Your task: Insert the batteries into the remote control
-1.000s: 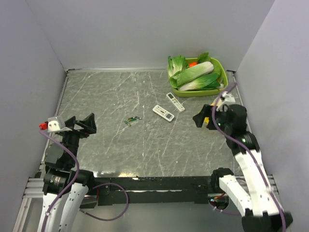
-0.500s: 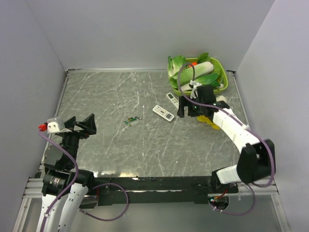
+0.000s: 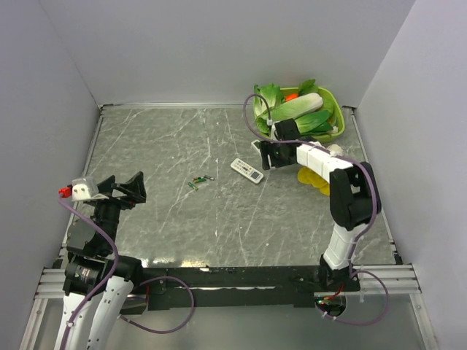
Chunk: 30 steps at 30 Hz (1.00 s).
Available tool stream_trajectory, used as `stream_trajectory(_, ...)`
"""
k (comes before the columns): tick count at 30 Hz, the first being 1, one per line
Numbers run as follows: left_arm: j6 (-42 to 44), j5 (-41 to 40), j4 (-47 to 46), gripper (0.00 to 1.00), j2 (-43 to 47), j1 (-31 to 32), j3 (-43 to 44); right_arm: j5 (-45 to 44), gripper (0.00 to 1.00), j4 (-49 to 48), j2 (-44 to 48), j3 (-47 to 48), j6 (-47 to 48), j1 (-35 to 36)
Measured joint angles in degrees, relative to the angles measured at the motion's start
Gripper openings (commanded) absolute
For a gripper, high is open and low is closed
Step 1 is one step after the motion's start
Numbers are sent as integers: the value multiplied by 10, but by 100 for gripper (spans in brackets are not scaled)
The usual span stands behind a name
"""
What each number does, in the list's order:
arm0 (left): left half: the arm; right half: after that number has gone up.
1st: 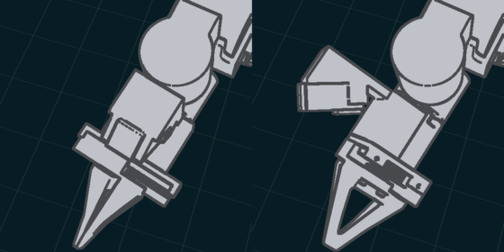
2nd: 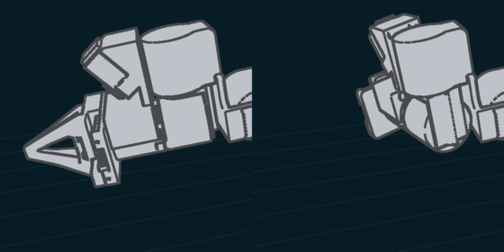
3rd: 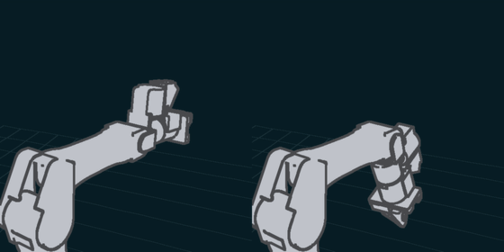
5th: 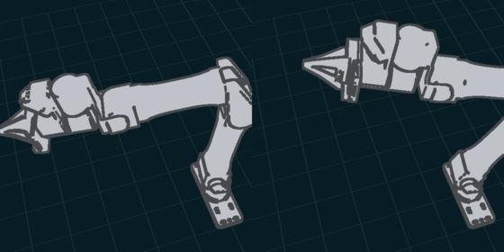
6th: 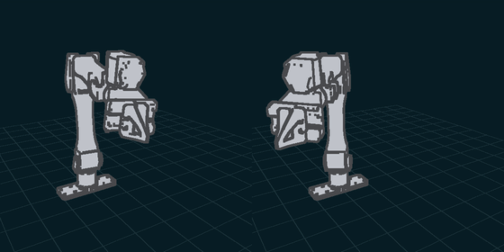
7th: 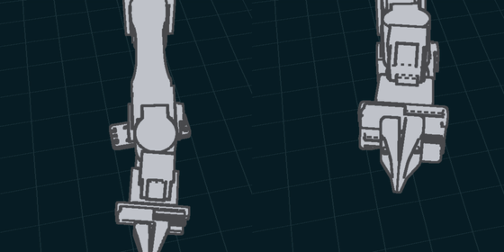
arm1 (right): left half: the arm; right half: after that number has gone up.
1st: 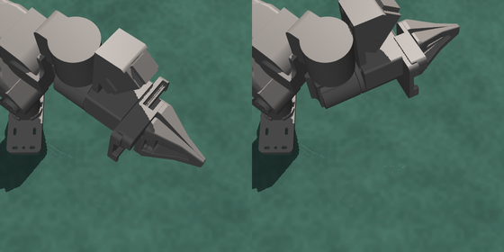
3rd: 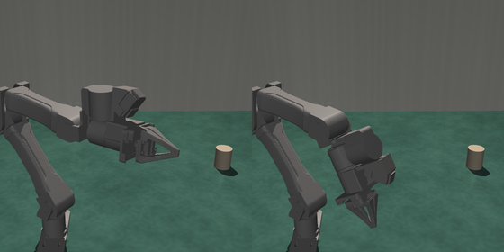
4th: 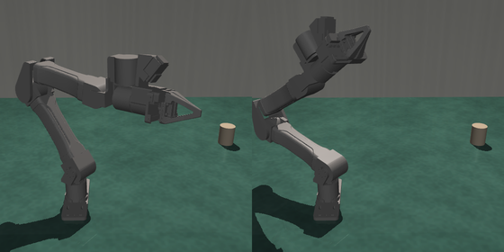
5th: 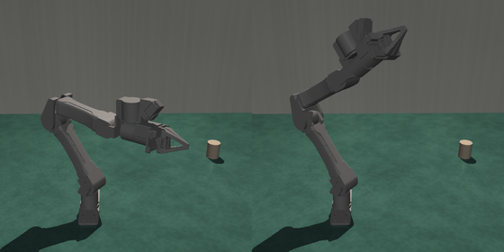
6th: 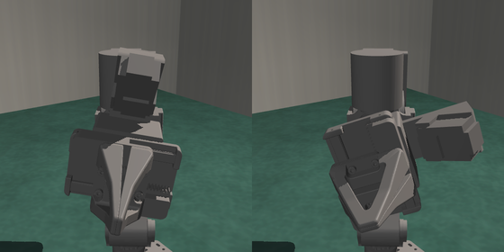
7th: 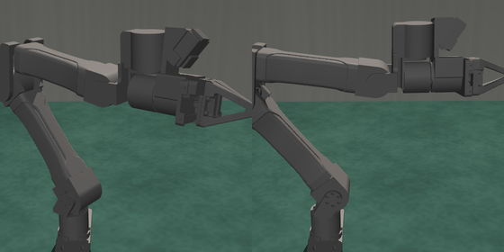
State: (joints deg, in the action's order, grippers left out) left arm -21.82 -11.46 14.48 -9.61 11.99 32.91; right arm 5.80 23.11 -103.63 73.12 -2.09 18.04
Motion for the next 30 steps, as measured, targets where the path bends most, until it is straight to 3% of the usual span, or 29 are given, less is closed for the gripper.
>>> stream_trajectory(18, 1, 0, 0, 97, 0, 2, 0, -45, 71, 83, -148, 159, 26, 2)
stream_trajectory(23, 1, 0, 0, 97, 0, 3, 0, -49, 61, 97, -151, 167, 35, 5)
stream_trajectory(30, 1, 0, 0, 97, 0, 5, 0, -59, 59, 112, -157, 176, 43, 12)
